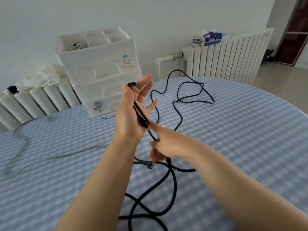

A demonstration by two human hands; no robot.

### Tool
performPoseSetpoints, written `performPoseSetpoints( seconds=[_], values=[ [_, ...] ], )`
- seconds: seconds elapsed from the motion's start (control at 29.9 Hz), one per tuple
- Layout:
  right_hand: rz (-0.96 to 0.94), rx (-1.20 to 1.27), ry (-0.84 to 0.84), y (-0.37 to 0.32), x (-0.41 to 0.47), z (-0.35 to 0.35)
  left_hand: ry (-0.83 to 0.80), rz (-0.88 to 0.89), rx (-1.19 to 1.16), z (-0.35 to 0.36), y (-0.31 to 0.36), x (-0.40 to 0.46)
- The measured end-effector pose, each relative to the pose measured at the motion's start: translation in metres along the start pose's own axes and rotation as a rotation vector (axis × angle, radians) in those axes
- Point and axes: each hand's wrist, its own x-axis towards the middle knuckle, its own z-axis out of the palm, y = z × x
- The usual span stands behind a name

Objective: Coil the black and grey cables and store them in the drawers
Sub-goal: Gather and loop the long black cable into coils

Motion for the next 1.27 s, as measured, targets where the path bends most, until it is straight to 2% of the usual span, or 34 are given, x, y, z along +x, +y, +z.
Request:
performPoseSetpoints(
  seconds=[0.17,0.23,0.5,0.63,0.7,0.77,0.94,1.04,1.14,1.27],
  values=[
    [0.03,0.018,-0.068,-0.003,-0.006,-0.007,-0.035,0.111,0.517,-0.001,-0.011,-0.005],
    [0.051,-0.026,-0.065,-0.003,-0.009,-0.01,-0.079,0.144,0.636,-0.003,-0.011,-0.005],
    [-0.049,-0.373,0.156,-0.005,-0.016,-0.021,-0.076,0.118,0.816,-0.012,0.002,0.0],
    [-0.12,-0.519,0.253,-0.009,-0.021,-0.022,-0.124,0.07,1.148,-0.012,-0.004,-0.001],
    [-0.152,-0.504,0.268,-0.009,-0.023,-0.025,-0.178,0.056,1.337,-0.012,-0.009,-0.001],
    [-0.173,-0.376,0.252,-0.006,-0.022,-0.028,-0.228,-0.005,1.402,-0.011,-0.011,-0.001],
    [-0.212,0.262,0.101,0.009,-0.013,-0.046,-0.345,-0.088,1.349,-0.009,-0.005,-0.006],
    [-0.312,0.587,0.019,0.018,-0.015,-0.058,-0.358,-0.095,1.325,-0.014,-0.005,-0.006],
    [-0.378,0.728,0.072,0.027,-0.017,-0.068,-0.425,-0.106,1.251,-0.015,-0.006,-0.004],
    [-0.41,0.703,0.093,0.029,-0.021,-0.075,-0.446,-0.181,0.968,-0.011,-0.001,-0.004]
  ],
)
